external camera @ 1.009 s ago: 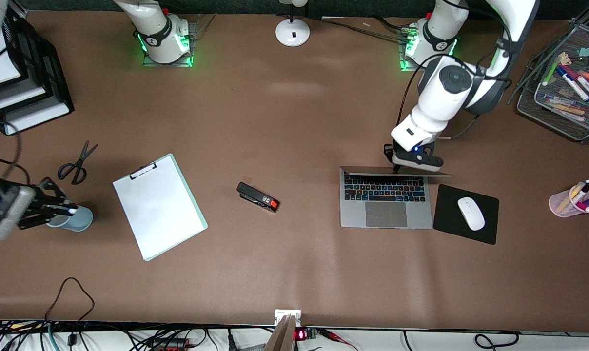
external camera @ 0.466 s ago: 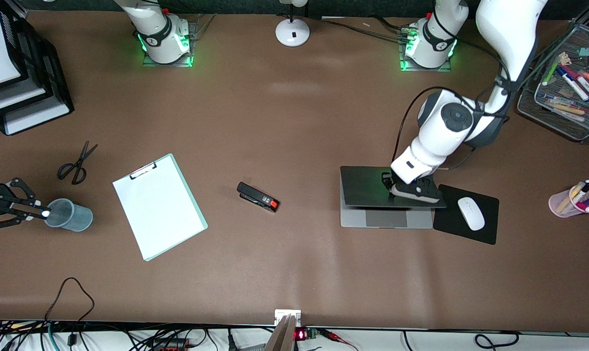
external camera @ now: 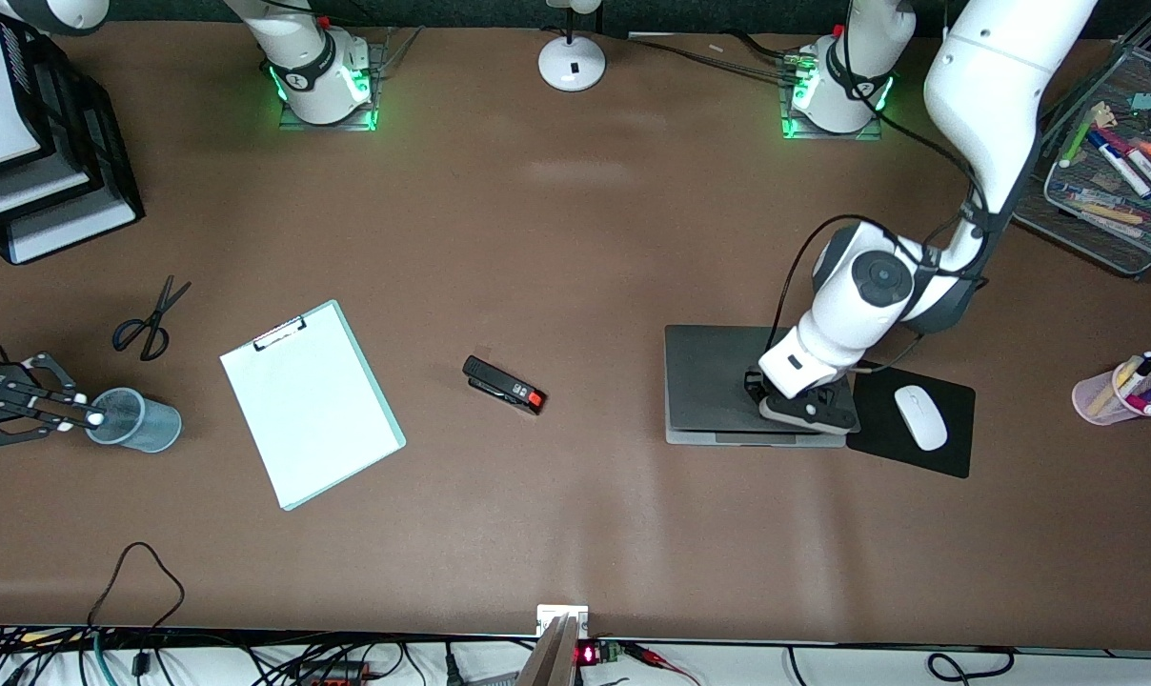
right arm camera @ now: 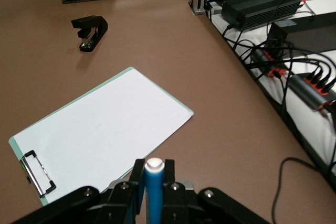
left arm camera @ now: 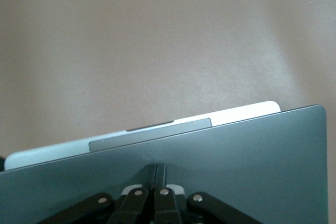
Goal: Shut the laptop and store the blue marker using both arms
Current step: 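Drop the marker into the cup while the left gripper pushes the lid down, then press the closed lid with the left gripper while the right gripper withdraws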
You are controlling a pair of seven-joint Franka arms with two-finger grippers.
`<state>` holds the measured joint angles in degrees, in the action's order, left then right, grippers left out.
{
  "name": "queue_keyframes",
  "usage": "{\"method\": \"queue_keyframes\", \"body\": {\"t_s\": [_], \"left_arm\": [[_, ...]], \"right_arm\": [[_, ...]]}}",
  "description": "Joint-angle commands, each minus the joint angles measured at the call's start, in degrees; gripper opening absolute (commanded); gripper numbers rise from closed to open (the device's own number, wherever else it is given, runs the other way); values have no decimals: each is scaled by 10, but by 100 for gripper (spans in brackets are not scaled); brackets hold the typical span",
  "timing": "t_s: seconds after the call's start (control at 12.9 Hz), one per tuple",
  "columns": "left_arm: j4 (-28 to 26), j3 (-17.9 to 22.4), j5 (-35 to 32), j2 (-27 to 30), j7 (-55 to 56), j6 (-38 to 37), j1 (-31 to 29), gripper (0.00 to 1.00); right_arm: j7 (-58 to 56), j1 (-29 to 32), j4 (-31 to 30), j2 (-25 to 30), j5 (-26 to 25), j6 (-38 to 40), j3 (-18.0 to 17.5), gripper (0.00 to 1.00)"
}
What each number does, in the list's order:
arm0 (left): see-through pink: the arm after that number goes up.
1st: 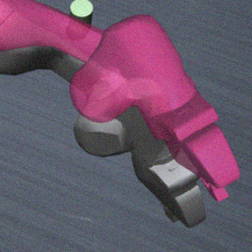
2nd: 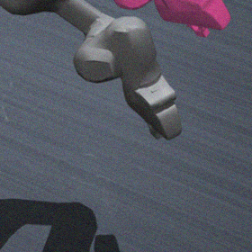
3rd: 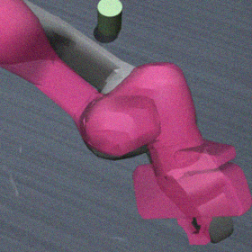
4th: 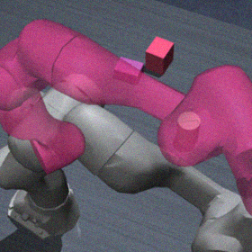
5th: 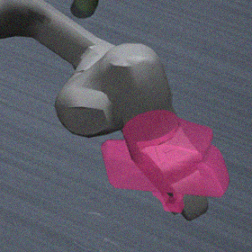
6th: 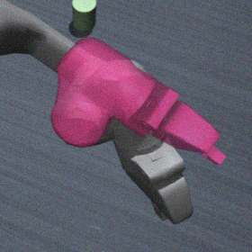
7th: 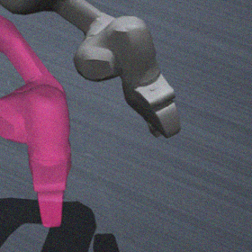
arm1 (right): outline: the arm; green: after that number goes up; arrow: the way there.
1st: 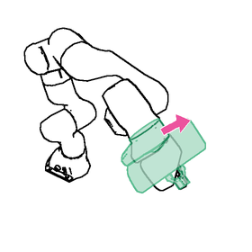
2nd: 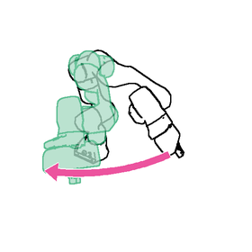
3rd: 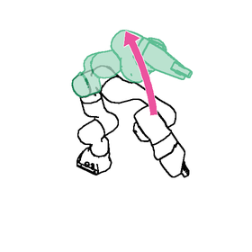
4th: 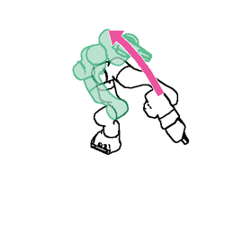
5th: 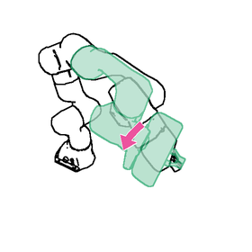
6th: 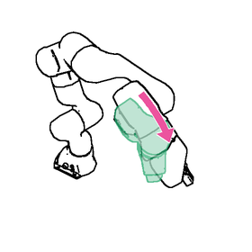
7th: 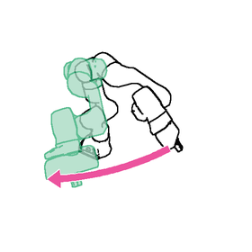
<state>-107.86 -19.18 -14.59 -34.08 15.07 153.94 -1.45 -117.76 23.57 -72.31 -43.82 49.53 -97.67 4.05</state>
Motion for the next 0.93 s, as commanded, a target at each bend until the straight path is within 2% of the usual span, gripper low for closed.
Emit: {"method": "queue_keyframes", "body": {"t_s": [0.0,0.08,0.16,0.23,0.47,0.85], "left_arm": [[57,3,-17,-56,-4,0,7,0],[71,4,-29,-73,-4,0,8,0],[77,3,-48,-87,-4,0,9,0],[84,3,-65,-98,-1,0,9,0],[85,4,-70,-100,0,0,8,0],[84,3,-71,-84,-2,-9,-4,0]], "right_arm": [[-17,16,3,-19,20,16,-7,0],[-16,17,3,-21,21,16,-6,6],[-6,18,4,-19,20,16,-6,69],[2,19,4,-18,19,15,-5,100],[116,10,9,1,-40,11,-4,100],[453,-93,11,75,-201,-17,-2,100]]}}
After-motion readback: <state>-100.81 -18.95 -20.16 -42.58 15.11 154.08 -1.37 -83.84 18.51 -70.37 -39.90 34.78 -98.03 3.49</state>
